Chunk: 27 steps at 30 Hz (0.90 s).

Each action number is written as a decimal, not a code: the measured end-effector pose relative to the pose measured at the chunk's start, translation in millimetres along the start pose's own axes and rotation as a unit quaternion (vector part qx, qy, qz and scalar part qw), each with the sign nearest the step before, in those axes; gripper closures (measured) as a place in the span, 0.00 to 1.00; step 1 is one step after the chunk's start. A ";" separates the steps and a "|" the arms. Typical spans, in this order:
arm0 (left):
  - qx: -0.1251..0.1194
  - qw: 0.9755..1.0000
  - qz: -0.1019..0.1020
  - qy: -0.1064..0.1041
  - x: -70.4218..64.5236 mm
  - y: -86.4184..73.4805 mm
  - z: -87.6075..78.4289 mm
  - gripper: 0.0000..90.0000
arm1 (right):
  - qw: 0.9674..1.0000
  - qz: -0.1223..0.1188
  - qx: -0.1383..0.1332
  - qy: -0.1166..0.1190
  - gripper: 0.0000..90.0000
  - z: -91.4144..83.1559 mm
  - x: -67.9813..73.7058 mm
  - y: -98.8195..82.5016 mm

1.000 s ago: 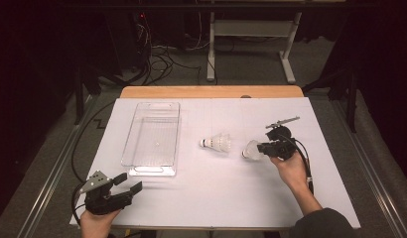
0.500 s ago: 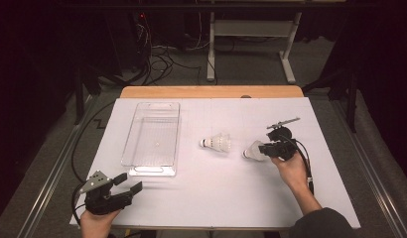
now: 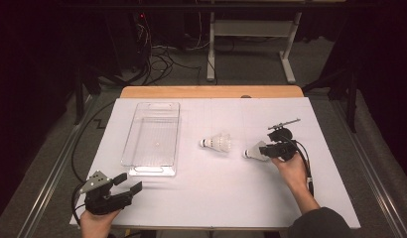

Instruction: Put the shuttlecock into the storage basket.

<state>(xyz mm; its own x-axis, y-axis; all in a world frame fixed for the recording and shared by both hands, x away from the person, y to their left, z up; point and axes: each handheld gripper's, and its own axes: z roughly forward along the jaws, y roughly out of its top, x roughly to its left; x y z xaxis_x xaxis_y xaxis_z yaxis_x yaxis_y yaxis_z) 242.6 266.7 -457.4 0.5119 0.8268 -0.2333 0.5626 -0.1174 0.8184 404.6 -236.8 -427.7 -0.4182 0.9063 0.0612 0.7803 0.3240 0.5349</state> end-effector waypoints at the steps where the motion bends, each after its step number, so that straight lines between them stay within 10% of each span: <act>1: 0.000 1.000 0.000 0.000 0.0 0.0 0.0 0.33 | 1.000 0.000 0.000 0.000 0.78 0.6 -0.8 -0.3; 27: 0.001 1.000 -0.001 0.000 0.1 -0.2 0.4 0.33 | 0.999 0.036 -0.003 0.005 0.64 -0.4 -16.7 -5.9</act>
<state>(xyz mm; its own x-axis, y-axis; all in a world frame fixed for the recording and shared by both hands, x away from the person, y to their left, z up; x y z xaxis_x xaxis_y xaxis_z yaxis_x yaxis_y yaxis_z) 242.8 266.6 -457.7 0.5109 0.8269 -0.2352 0.5651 -0.1168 0.8167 406.8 -254.0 -431.5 -0.3668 0.9240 0.1080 0.8057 0.2574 0.5335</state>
